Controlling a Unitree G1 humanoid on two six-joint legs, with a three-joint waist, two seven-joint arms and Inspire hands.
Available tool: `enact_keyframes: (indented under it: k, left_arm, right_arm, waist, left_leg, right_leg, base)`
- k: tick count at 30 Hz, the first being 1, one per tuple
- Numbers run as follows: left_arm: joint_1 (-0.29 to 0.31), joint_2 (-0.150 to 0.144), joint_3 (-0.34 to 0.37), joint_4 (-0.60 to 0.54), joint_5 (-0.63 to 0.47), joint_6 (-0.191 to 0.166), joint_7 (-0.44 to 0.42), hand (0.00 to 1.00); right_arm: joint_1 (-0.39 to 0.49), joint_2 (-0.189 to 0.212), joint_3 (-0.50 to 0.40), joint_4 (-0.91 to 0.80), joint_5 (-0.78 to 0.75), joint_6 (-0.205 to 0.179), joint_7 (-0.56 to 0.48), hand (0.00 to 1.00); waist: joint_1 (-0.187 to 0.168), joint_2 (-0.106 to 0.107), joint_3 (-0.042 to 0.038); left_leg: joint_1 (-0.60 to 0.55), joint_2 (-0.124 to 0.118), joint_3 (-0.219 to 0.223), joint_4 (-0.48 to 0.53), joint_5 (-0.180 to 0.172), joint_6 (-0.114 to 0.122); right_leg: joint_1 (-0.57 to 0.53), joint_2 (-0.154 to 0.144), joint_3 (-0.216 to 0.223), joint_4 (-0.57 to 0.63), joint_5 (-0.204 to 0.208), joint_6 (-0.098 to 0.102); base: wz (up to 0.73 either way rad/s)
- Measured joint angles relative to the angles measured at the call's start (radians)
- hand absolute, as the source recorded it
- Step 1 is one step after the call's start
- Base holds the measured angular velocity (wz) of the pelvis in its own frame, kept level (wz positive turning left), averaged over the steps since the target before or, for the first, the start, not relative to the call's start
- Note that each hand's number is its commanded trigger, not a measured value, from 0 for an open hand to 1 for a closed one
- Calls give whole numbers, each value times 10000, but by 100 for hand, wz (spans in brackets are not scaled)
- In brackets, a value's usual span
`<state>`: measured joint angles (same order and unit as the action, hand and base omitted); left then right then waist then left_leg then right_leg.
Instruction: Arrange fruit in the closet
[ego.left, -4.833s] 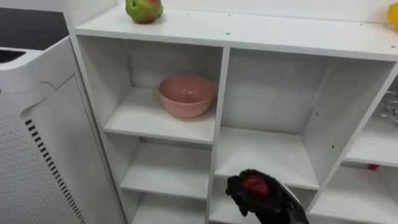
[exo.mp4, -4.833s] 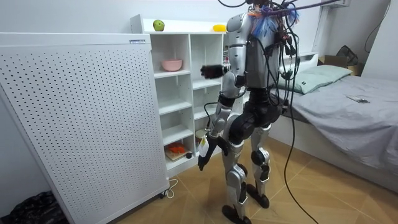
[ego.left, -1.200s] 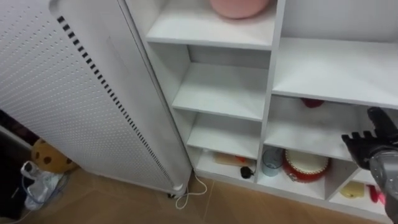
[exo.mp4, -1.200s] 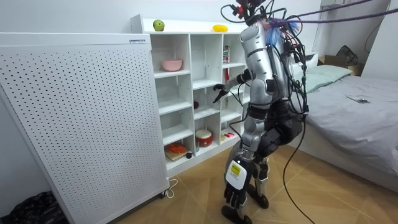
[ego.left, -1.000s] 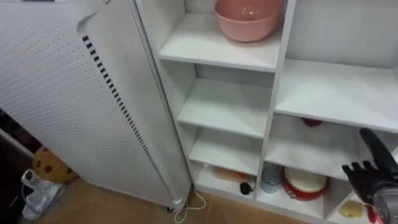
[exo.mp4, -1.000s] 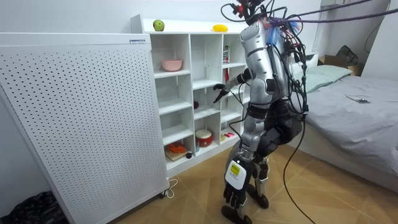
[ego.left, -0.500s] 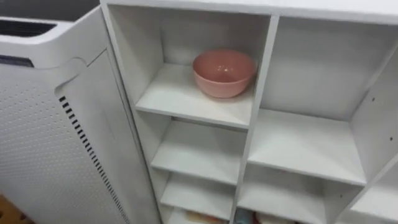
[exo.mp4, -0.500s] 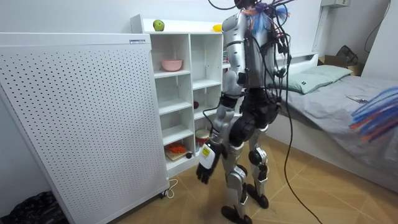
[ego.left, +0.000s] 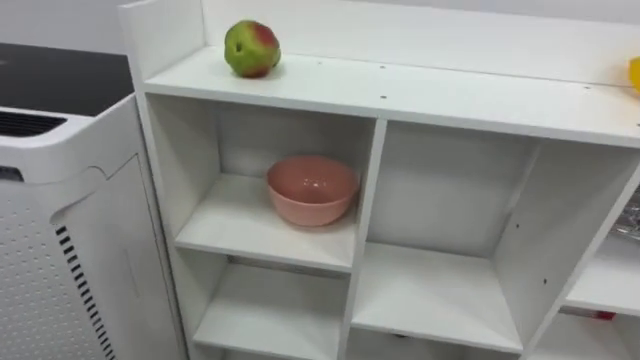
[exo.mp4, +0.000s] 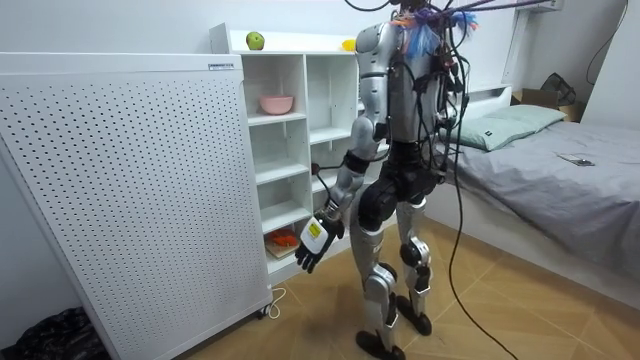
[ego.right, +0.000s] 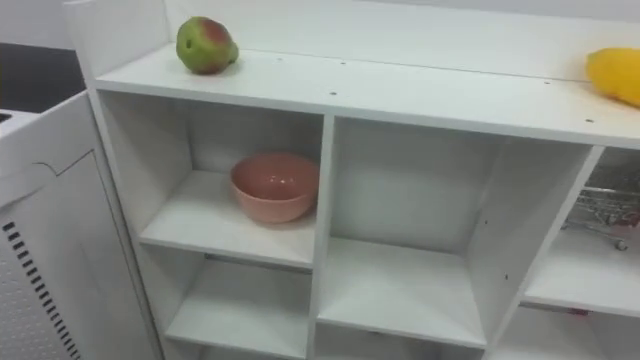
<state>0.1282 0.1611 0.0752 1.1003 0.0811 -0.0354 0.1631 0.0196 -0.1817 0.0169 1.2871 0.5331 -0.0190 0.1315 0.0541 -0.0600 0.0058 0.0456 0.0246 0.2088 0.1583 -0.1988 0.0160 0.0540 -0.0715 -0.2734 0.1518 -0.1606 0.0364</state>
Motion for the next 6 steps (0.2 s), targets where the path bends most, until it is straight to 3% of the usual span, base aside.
enact_keyframes:
  k: [2,6]
  left_arm:
    - [139,-49,124,30,-1,8,-5,0]
    - [315,-261,406,250,-6,61,-220,0]
  right_arm:
    - [240,80,-1,3,-733,0,137,0]
    - [615,248,-2,372,-1340,1,247,0]
  waist:
    - [-26,45,-30]
    - [-76,137,-16]
  left_leg:
    - [17,-2,13,4,-1,0]
    - [218,1,60,-3,-20,-21]
  right_leg:
    - [4,16,42,8,10,-15]
    - [218,41,101,11,12,-19]
  base:
    - [-9]
    - [-1]
